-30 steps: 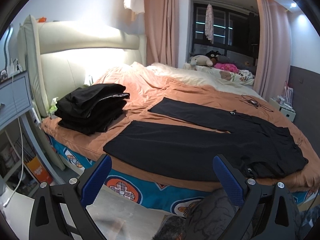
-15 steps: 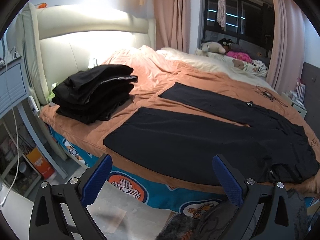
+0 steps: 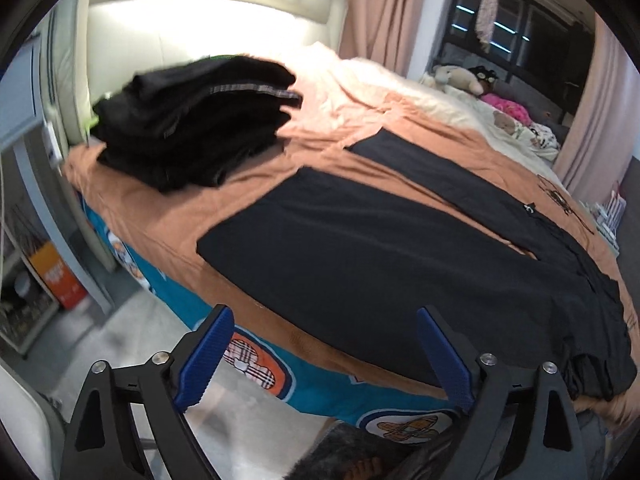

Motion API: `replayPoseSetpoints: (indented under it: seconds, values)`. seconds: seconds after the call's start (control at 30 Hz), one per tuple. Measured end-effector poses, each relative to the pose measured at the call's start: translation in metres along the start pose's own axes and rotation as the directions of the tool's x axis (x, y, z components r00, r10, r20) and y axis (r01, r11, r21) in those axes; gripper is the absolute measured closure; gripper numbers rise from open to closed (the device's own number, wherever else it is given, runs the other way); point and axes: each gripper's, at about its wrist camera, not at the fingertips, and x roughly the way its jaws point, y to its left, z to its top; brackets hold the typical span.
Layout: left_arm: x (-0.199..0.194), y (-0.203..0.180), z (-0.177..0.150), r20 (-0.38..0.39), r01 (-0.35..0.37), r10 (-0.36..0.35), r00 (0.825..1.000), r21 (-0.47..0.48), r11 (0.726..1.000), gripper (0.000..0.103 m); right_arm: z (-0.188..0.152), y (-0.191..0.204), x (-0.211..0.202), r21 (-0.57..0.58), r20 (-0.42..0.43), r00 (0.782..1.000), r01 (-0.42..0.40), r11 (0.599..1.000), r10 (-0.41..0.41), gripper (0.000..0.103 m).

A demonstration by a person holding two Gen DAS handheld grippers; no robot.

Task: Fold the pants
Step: 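Lower both tools toward the waistband and leg hems of the black trousers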

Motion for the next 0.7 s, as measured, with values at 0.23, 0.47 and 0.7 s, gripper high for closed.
replayPoseSetpoints:
  seconds: [0.23, 0.47, 0.7]
  values:
    - [0.032, 0.022, 0.002, -0.054, 0.031, -0.037, 0.998, -0.112, 0.993, 0.013, 0.0, -0.014, 0.013, 0.07, -0.047, 0.999, 0.031, 0.997, -0.028, 0.0]
    - [0.063, 0.04, 0.003, -0.108, 0.114, -0.143, 0.984, -0.241, 0.964, 0.028, 0.004, -0.024, 0.03, 0.117, -0.069, 0.997, 0.027, 0.993, -0.019, 0.0]
    - [0.068, 0.046, 0.012, -0.092, 0.115, -0.145, 0.985, -0.27, 0.956, 0.061, 0.007, -0.038, 0.04, 0.18, -0.058, 0.998, -0.003, 0.984, 0.013, 0.007]
